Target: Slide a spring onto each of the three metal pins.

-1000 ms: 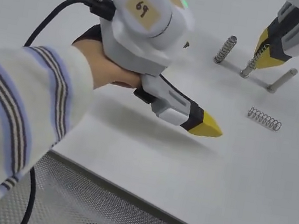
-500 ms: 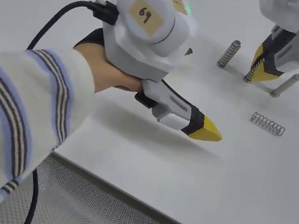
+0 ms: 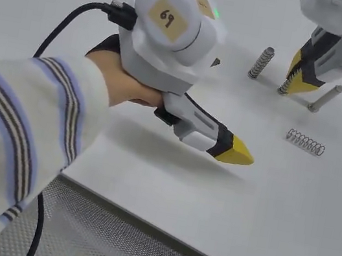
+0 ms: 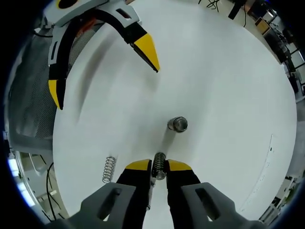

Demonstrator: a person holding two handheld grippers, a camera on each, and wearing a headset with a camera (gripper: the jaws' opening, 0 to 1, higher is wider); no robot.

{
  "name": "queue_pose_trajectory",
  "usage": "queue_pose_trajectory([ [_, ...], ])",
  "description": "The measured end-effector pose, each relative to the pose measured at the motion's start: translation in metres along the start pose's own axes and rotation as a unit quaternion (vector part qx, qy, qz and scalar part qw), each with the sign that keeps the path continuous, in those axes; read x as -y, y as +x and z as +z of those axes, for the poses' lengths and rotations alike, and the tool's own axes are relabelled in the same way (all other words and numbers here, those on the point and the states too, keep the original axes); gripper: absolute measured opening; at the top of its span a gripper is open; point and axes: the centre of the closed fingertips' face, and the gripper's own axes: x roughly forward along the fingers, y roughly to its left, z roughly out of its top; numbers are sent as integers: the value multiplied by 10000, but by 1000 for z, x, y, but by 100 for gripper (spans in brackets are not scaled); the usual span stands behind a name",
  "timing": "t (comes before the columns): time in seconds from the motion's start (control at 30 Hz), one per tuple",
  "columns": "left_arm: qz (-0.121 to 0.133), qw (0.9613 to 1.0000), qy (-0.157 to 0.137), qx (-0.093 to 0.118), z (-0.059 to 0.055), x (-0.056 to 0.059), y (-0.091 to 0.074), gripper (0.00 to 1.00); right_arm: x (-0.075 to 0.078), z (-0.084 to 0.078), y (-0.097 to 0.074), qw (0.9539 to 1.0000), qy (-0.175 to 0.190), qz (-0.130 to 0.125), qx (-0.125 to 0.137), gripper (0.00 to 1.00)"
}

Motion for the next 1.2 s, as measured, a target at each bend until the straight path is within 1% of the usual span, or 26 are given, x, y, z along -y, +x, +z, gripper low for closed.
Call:
queue_pose_trajectory([
  [0.17, -1, 10000, 4, 25, 2, -1, 2, 93, 2, 0, -2, 10000, -29, -43, 2, 10],
  [0.23, -8, 10000, 22, 18, 3, -1, 2, 94, 2, 0, -7, 10000, -11, -89, 26, 10],
  [0.27, 20, 10000, 51, 22, 4, -1, 2, 94, 3, 0, -8, 9999, -23, -101, 29, 10],
  [0.3, 43, 9998, 179, 37, 5, -2, 2, 94, 2, 0, -9, 9999, -23, -116, 26, 10],
  [0.37, 50, 9997, 243, 38, 6, 0, 2, 94, 1, -3, -13, 9999, -13, -140, 26, 11],
  [0.43, 7, 9998, 200, 40, 7, 2, 3, 94, 3, -4, -14, 9998, 7, -176, 35, 11],
  [0.53, 2, 9998, 218, 24, 8, 3, 3, 94, -1, -8, -25, 9997, 10, -247, 55, 11],
  [0.63, 1, 9997, 223, 22, 8, 3, 3, 94, -2, -11, -29, 9995, -27, -301, 9, 13],
  [0.7, 20, 9998, 214, 17, 9, 1, 3, 94, -1, -15, -29, 9994, -31, -337, -15, 14],
  [0.83, 67, 9998, 164, 55, 9, -7, -1, 94, -2, -18, -41, 9991, 24, -426, 20, 15],
  [0.93, 117, 9998, 144, 76, 11, -10, -3, 94, -6, -21, -48, 9987, 84, -500, 54, 15],
  [1.0, 133, 9998, 114, 100, 13, -10, -4, 94, -8, -22, -54, 9983, 142, -563, 109, 16],
  [1.1, 152, 9998, 111, 91, 15, -9, -5, 93, -8, -23, -62, 9967, 284, -728, 222, 21],
  [1.2, 176, 9997, 134, 71, 14, -10, -6, 95, -14, -25, -67, 9964, 329, -727, 296, 23],
])
